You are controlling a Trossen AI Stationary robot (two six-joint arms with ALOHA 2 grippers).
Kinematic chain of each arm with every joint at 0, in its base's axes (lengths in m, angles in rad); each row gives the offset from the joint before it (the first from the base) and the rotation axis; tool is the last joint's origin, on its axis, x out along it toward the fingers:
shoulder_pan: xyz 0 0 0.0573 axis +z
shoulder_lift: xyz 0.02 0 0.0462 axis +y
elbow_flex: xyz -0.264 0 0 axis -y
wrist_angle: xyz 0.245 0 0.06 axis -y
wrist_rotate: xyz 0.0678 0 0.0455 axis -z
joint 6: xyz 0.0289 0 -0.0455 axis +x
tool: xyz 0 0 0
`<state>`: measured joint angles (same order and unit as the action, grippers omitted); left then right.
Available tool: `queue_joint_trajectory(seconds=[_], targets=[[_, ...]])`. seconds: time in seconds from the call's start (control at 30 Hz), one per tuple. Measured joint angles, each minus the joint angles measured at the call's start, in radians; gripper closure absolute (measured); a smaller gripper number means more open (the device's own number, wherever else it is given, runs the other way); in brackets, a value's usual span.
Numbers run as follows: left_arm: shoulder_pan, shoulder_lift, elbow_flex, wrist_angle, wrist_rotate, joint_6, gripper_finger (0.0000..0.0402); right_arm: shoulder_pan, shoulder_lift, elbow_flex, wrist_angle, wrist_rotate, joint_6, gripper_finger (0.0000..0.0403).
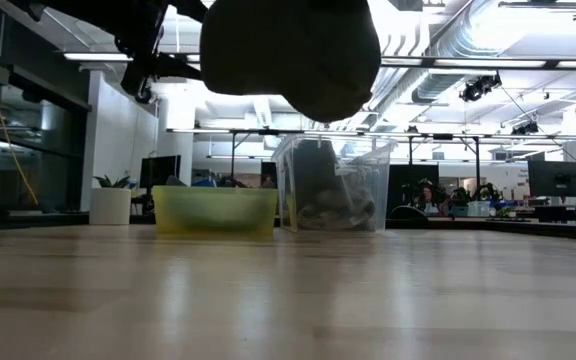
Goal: Pick & Place hat
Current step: Put the blue cap into the yellow bin
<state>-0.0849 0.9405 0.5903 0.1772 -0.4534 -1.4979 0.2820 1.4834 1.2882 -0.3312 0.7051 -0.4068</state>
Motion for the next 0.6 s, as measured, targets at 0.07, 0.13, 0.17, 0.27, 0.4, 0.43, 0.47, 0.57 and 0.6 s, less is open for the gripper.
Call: queue_joint_trajectory(seconds=[0.07,0.13,0.17,0.27,0.4,0.43,0.47,0.57,0.6], targets=[[0.000,0.000,0.000,0.000,0.003,0.000,0.0119,0.000,0.000,0.000,-0.005,0.030,-0.014,0.0393],[0.000,0.000,0.000,0.000,0.003,0.000,0.0119,0.002,-0.006,0.000,-0.024,0.036,-0.021,0.0393],[0.000,0.000,0.000,0.001,0.003,0.000,0.0119,0.002,-0.007,0.001,-0.034,0.030,-0.019,0.0393],[0.000,0.000,0.000,0.002,0.003,0.000,0.0119,0.007,-0.008,0.002,-0.074,0.020,-0.010,0.0393],[0.000,0.000,0.000,0.003,0.007,0.000,0.0119,0.009,-0.008,0.002,-0.118,0.024,0.012,0.0393],[0.000,0.000,0.000,0.003,0.007,0.000,0.0119,0.009,-0.008,0.002,-0.124,0.031,0.013,0.0393],[0.000,0.000,0.000,0.003,0.007,0.000,0.0119,0.009,-0.008,0.002,-0.129,0.039,0.013,0.0393],[0.000,0.000,0.000,0.003,0.008,0.000,0.0119,0.009,-0.008,0.002,-0.120,0.045,0.007,0.0393],[0.000,0.000,0.000,0.000,0.009,0.000,0.0119,0.009,-0.008,0.002,-0.119,0.052,0.001,0.0393]])
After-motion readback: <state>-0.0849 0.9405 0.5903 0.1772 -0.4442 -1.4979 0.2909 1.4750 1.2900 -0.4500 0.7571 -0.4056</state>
